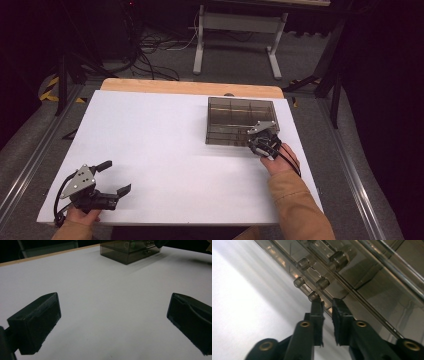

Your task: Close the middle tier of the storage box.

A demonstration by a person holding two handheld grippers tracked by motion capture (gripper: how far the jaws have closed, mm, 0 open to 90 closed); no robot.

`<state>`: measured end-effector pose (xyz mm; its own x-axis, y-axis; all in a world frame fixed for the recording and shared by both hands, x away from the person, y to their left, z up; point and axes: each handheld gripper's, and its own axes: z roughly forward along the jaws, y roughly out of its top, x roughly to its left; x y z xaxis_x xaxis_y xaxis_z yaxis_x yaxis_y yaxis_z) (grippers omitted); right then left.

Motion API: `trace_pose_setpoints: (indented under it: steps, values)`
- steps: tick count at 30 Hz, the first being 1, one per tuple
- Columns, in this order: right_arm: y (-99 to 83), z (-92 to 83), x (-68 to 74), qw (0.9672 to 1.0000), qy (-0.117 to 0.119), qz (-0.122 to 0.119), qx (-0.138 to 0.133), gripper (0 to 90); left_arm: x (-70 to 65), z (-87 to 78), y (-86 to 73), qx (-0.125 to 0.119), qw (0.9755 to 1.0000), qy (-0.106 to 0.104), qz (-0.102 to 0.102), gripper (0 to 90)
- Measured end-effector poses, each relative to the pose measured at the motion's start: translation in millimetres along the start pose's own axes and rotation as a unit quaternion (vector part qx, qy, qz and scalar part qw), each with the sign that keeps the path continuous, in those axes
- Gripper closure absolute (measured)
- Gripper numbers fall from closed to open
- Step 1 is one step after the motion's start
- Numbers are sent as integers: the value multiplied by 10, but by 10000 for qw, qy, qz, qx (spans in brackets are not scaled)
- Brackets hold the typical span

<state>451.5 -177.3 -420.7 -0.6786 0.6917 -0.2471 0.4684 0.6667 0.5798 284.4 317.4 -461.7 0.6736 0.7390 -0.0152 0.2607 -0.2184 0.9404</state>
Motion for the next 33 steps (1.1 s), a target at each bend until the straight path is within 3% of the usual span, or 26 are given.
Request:
trace_pose_setpoints:
  steps: [5,16,18,20,25,33]
  values:
    - [-27,-74,-3,10000,39,-4,-26,741,0,0,0,1,10000,7,-2,1]
    - [-94,-353,19,9979,250,79,-593,504,2,2,2,13,10000,26,11,1]
    - [-124,-425,43,9958,397,122,-818,416,-1,0,-1,-4,10000,18,-2,1]
    - [-132,-442,52,9952,431,139,-869,393,3,0,1,-7,10000,29,22,1]
    - [-183,-549,147,9875,869,101,-1313,163,1,-1,0,3,10000,39,7,1]
    - [-236,-584,226,9809,1084,81,-1612,1,1,0,1,3,10000,44,5,1]
